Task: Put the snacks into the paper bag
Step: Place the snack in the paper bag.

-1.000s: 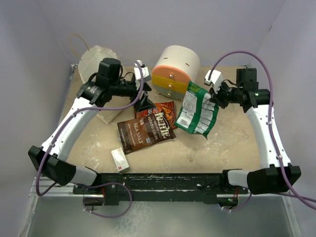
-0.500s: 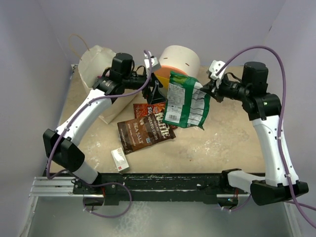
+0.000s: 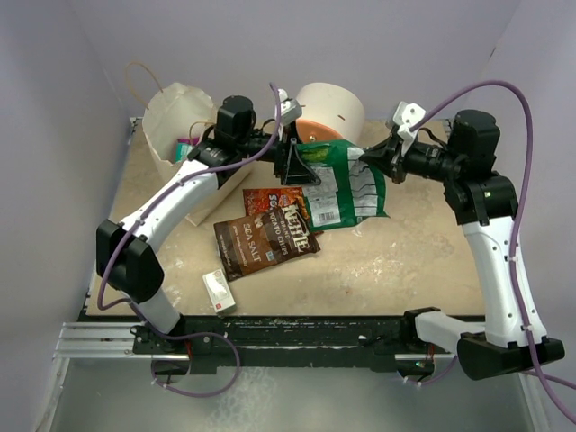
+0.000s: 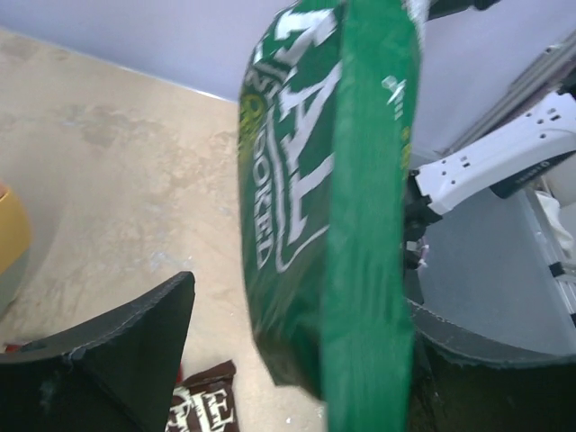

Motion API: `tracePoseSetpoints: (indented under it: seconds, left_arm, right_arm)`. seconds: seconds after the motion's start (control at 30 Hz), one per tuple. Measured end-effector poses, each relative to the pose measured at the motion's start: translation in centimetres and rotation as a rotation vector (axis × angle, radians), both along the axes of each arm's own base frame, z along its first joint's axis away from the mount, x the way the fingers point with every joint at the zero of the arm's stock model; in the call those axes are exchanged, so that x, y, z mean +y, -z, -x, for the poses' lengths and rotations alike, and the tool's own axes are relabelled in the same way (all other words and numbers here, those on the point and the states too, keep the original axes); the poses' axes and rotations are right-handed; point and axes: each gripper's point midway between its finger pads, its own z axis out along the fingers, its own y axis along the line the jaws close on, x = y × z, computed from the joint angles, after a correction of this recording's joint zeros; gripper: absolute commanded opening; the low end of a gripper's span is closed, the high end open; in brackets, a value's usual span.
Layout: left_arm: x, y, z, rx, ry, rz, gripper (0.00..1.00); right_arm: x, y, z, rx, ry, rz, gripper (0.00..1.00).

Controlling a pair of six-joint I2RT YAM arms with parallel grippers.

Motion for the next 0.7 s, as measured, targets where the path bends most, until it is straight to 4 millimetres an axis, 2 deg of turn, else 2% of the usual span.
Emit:
tracePoseSetpoints:
  seconds: [0.23,0.43,0.53,0.7]
  left_arm:
    - [-1.3,-1.3,1.9,0.017,0.089,0.056,0.45]
    - [-1.2,-0.1,2.1,0.053,0.099,0.049,0.26]
    - [-1.1,0.3,2.3,0.063,0.101,0.04,0.18]
    - [-0.6,0.4,2.9,0.047,0.099,0.02,0.08]
  right_arm:
    - [0.5,1.0,-0.1,0.044,-0.015,-0.036,0.0]
    - [0.6,2.7,-0.6,0.08,-0.009,-0.046,0.0]
    - [0.7,3.5,-0.6,0.095,-0.006,-0.049,0.08]
    - [0.6,3.9,-0.4,0.106,0.0,-0.056,0.38]
